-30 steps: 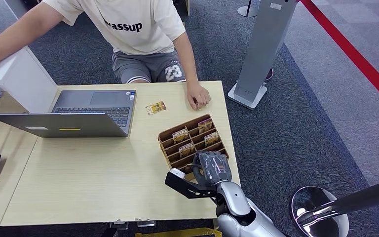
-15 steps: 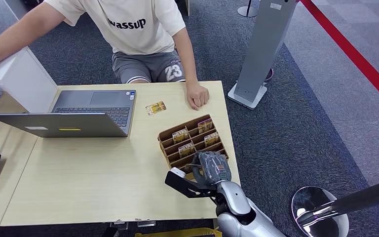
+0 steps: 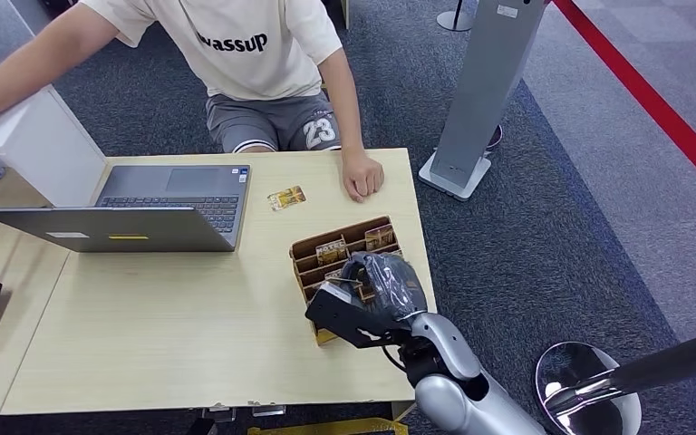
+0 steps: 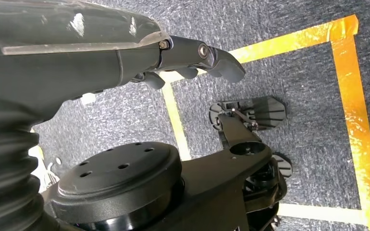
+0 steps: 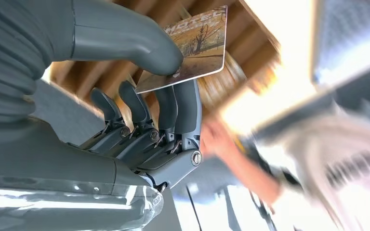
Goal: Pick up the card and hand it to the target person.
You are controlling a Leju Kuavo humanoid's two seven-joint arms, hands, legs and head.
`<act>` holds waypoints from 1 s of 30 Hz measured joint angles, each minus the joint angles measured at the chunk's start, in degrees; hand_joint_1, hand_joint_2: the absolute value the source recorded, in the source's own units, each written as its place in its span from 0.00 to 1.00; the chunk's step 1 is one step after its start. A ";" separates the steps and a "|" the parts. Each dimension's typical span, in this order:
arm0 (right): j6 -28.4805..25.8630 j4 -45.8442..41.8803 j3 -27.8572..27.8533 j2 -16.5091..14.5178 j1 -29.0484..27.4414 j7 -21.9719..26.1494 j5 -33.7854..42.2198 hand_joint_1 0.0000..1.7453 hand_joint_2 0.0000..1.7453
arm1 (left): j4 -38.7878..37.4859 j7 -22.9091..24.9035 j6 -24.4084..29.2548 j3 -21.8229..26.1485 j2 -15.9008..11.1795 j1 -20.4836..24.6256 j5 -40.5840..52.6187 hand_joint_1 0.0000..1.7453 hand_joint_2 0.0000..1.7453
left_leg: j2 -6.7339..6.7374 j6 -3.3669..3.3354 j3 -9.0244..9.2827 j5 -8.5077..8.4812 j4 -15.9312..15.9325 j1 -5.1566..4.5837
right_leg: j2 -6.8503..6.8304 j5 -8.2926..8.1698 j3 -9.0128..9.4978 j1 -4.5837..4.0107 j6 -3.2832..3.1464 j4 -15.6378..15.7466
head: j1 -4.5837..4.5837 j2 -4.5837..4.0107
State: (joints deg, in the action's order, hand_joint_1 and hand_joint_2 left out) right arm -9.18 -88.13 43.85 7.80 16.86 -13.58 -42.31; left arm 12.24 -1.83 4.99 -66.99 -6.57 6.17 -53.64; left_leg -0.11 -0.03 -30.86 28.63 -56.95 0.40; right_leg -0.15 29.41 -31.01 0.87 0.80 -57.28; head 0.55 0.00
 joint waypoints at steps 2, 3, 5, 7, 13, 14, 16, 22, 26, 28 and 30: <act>-3.12 -2.10 -0.18 0.08 0.00 1.27 -2.04 0.85 1.00 | 0.00 -0.01 0.04 0.00 0.01 -0.02 -0.21 0.00 1.00 | 0.00 0.00 0.00 0.00 0.00 0.00 | 0.00 0.00 0.00 0.00 0.00 0.00 | -0.01 0.00; -4.65 -2.88 -0.22 0.09 -0.02 2.06 -2.77 0.85 1.00 | 0.00 -0.01 0.06 0.00 0.01 -0.03 -0.25 0.00 1.00 | 0.00 0.00 0.00 0.00 0.00 0.00 | 0.00 0.00 0.00 0.00 0.00 0.00 | -0.03 0.00; -7.27 -4.03 -0.24 0.05 -0.06 3.63 -3.66 0.85 1.00 | 0.00 -0.02 0.13 0.00 0.02 -0.03 -0.31 0.00 1.00 | 0.00 0.00 0.00 0.00 0.00 0.00 | 0.00 0.00 0.00 0.00 0.00 0.00 | -0.05 0.00; -9.54 -4.59 -0.19 -0.08 -0.09 5.22 -4.14 0.85 1.00 | 0.00 -0.05 0.23 0.00 0.04 -0.02 -0.33 0.00 1.00 | 0.00 0.00 0.00 0.00 0.00 0.00 | 0.00 0.00 0.01 0.00 0.00 0.00 | -0.05 0.00; -14.51 -3.57 0.33 -1.55 -0.13 10.17 -3.56 0.85 1.00 | 0.00 -0.10 0.12 0.00 0.12 0.05 -0.32 0.00 1.00 | 0.00 0.00 -0.02 0.00 0.00 0.00 | 0.00 0.00 0.01 0.00 0.00 0.00 | 0.01 0.00; -15.44 -2.92 0.51 -1.95 -0.10 10.90 -3.86 0.85 1.00 | 0.00 -0.10 0.01 0.00 0.14 0.09 -0.29 0.00 1.00 | 0.00 0.00 -0.02 0.00 0.00 0.00 | 0.00 0.00 0.01 0.00 0.00 0.00 | -0.01 0.00; -17.33 -1.32 0.94 -2.83 0.08 11.70 -5.16 0.85 1.00 | 0.00 -0.03 -0.11 0.00 0.17 0.19 -0.19 0.00 1.00 | 0.00 0.00 -0.03 0.00 0.01 0.00 | 0.00 0.00 0.01 0.00 0.00 0.00 | -0.02 0.00; -24.23 5.24 2.33 -5.66 1.79 12.89 -9.28 0.85 1.00 | 0.00 0.52 -0.28 0.00 0.42 0.66 0.32 0.00 1.00 | 0.00 0.00 -0.02 0.00 0.01 0.00 | 0.00 0.00 0.01 0.00 0.00 -0.01 | -0.04 0.00; -28.75 10.34 2.90 -7.37 2.61 13.59 -11.24 0.85 1.00 | 0.00 1.03 -0.36 0.00 0.55 0.90 0.37 0.00 1.00 | 0.00 0.00 -0.02 0.00 0.01 0.00 | 0.00 0.00 0.01 0.00 0.00 -0.01 | -0.02 0.00; -29.83 12.34 2.87 -8.05 2.67 14.55 -12.86 0.64 1.00 | 0.00 1.13 -0.39 0.00 0.57 0.92 0.37 0.00 1.00 | 0.00 0.00 -0.02 0.00 0.01 0.00 | 0.00 0.00 0.00 0.00 0.00 -0.01 | 0.00 0.00; -30.16 13.86 2.64 -8.69 2.58 15.60 -13.85 0.21 1.00 | 0.00 1.15 -0.42 0.00 0.58 0.92 0.37 0.00 1.00 | 0.00 0.00 -0.02 0.00 0.00 0.00 | 0.00 0.00 -0.01 0.00 0.00 -0.01 | -0.01 0.00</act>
State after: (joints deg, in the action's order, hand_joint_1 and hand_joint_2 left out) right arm -39.34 -74.26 46.48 -0.89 19.45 2.01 -56.15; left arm 12.24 -0.68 4.57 -66.99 -5.99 7.09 -53.27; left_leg -0.11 -0.03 -30.88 28.63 -56.95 0.41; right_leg -0.15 29.41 -31.01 0.86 0.80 -57.29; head 0.55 0.00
